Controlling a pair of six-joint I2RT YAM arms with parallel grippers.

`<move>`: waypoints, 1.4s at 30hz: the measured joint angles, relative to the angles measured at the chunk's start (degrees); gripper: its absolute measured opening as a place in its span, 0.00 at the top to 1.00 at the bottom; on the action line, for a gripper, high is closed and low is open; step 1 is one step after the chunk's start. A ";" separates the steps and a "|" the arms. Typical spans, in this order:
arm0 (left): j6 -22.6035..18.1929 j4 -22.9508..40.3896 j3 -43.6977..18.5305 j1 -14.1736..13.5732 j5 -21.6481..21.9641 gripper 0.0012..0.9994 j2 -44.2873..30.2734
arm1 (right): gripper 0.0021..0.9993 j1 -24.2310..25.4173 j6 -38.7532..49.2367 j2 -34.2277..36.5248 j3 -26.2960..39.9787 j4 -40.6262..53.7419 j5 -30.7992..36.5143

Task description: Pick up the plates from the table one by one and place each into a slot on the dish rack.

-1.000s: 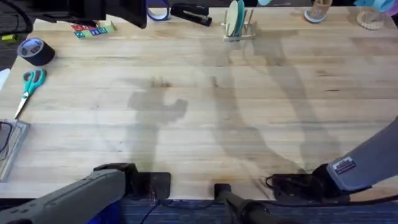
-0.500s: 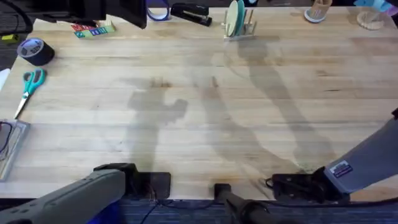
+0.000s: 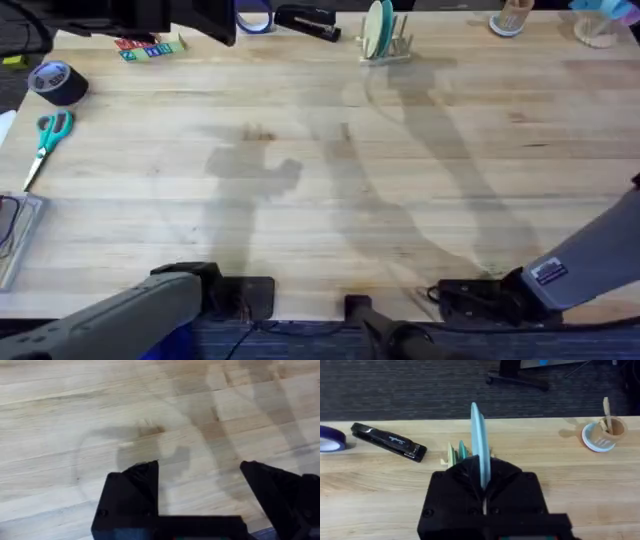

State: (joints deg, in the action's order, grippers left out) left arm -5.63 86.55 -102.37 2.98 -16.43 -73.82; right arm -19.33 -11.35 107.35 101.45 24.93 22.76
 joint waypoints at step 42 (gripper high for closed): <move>0.00 0.00 0.00 0.00 0.00 0.00 0.00 | 0.97 1.14 -1.12 12.53 0.02 -0.70 -0.60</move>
State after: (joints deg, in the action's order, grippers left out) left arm -5.63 86.54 -102.37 2.98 -16.43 -73.82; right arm -18.20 -12.47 119.87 101.47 24.22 22.17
